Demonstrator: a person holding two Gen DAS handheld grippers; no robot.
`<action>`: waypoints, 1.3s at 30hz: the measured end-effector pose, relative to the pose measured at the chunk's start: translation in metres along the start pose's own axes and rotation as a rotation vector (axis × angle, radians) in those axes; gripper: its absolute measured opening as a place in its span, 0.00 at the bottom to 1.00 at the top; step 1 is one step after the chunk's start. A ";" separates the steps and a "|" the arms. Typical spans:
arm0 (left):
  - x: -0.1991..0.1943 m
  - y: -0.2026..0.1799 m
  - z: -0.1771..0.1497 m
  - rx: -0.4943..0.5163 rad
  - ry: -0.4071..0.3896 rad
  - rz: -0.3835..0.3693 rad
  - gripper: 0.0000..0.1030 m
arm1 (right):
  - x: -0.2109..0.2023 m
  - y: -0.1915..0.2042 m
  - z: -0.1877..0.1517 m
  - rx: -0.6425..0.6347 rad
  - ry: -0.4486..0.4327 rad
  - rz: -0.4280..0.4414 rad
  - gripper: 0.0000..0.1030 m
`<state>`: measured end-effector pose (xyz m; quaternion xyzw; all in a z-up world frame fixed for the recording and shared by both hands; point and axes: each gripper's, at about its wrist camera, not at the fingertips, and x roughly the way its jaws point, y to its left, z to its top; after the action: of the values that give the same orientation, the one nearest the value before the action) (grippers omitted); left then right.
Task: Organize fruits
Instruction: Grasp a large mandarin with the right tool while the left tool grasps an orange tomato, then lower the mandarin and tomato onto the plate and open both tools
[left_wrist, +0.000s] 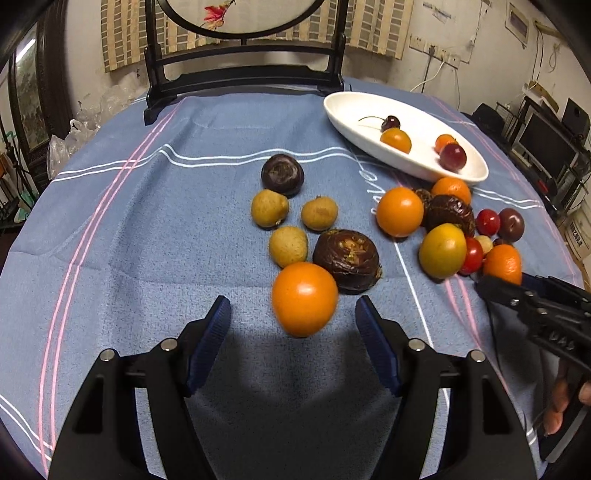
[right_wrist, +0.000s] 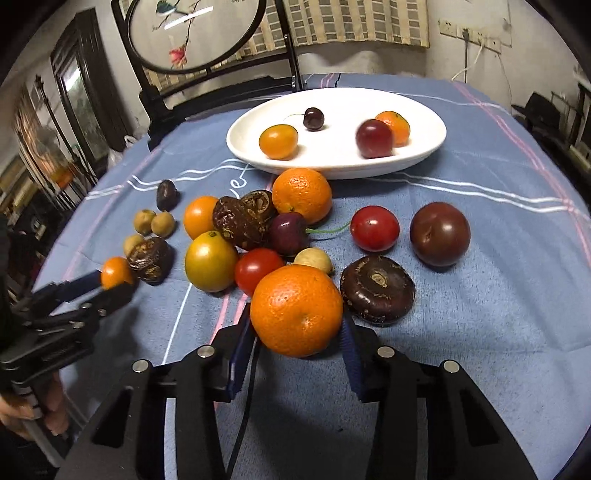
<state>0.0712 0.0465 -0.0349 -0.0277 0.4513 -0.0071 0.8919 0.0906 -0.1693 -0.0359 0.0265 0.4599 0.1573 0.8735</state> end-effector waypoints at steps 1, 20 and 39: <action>0.002 0.000 0.000 0.000 0.008 0.000 0.60 | -0.002 -0.002 -0.001 0.008 -0.003 0.018 0.43; -0.036 -0.041 0.047 0.066 -0.101 -0.094 0.33 | -0.042 -0.008 0.010 0.035 -0.142 0.133 0.43; 0.070 -0.070 0.161 -0.037 -0.029 -0.127 0.33 | 0.027 -0.030 0.119 0.088 -0.104 0.121 0.46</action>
<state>0.2434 -0.0196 0.0077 -0.0729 0.4356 -0.0546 0.8955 0.2092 -0.1783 0.0052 0.1008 0.4177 0.1881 0.8832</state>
